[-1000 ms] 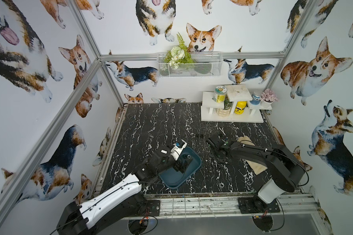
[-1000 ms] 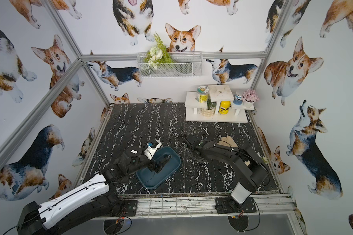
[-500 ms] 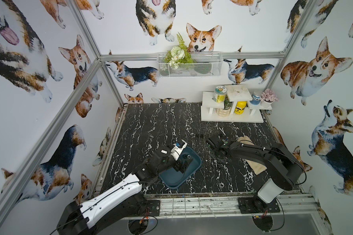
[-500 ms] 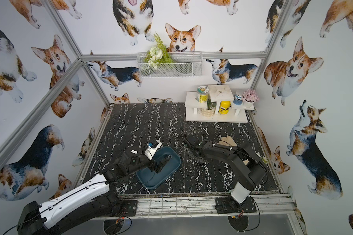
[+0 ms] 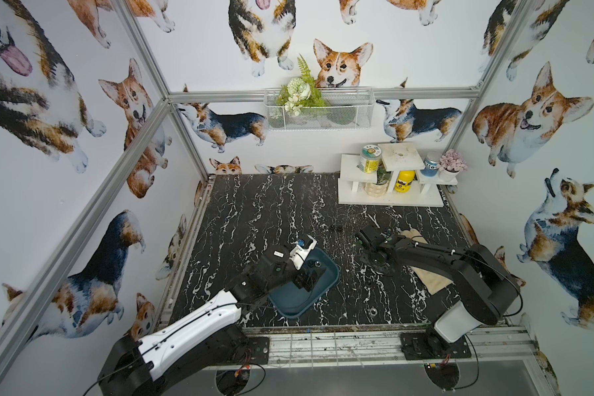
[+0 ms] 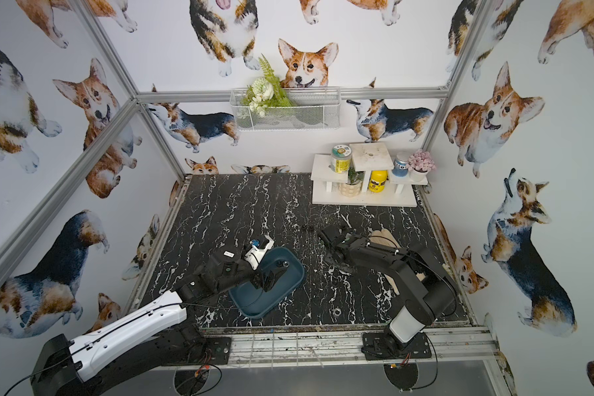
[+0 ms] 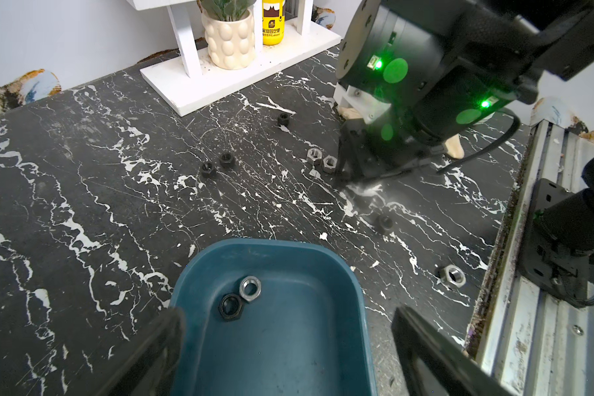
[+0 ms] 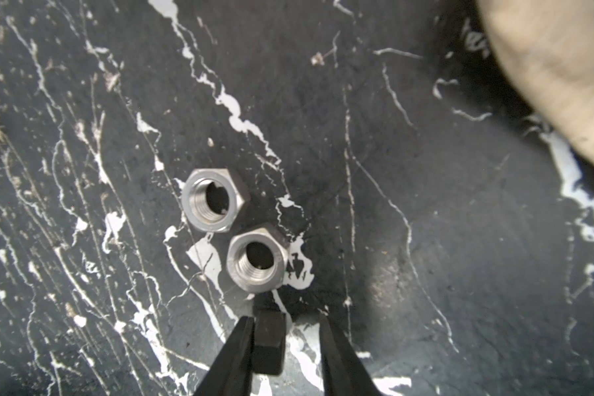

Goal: Put the nuts on the desktop into the storage box
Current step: Pick up the nut from the center of the board.

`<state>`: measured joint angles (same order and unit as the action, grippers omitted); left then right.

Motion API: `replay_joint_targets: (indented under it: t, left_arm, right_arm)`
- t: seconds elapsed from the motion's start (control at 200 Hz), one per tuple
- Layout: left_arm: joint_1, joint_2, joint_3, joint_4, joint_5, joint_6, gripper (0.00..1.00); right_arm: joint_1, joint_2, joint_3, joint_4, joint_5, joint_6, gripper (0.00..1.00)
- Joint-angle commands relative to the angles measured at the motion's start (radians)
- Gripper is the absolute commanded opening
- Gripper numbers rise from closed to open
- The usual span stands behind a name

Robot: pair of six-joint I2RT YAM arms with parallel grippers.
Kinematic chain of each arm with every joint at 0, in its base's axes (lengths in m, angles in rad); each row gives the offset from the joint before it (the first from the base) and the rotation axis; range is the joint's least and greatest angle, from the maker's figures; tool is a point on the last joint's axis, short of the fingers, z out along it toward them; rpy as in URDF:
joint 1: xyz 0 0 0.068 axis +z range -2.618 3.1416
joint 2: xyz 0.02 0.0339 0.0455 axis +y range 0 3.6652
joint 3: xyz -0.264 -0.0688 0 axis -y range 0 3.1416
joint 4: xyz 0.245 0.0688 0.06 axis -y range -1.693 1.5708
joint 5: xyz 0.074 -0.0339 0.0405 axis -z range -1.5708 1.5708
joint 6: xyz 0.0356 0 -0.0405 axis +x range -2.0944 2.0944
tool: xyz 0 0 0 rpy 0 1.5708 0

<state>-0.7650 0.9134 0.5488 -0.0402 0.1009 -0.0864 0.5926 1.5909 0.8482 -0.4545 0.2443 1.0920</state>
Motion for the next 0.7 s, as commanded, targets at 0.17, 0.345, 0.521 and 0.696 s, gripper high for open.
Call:
replay_joint_targets:
  t: [0.17, 0.345, 0.521, 0.696]
  left_arm:
    - [0.001, 0.007, 0.004, 0.026, 0.009, -0.010, 1.00]
    - [0.001, 0.004, 0.010, 0.024, 0.037, -0.003, 1.00]
    - [0.001, -0.016, -0.001, 0.045, 0.152, 0.067, 1.00]
    - [-0.001, -0.057, -0.019, 0.065, 0.327, 0.182, 1.00]
  right_arm:
    - [-0.002, 0.010, -0.013, 0.052, -0.046, -0.071, 0.15]
    - [-0.002, -0.057, 0.000, 0.061, -0.124, -0.190, 0.14]
    - [-0.002, -0.207, -0.010, 0.141, -0.299, -0.398, 0.15]
    - [-0.001, -0.284, 0.012, 0.176, -0.648, -0.518, 0.17]
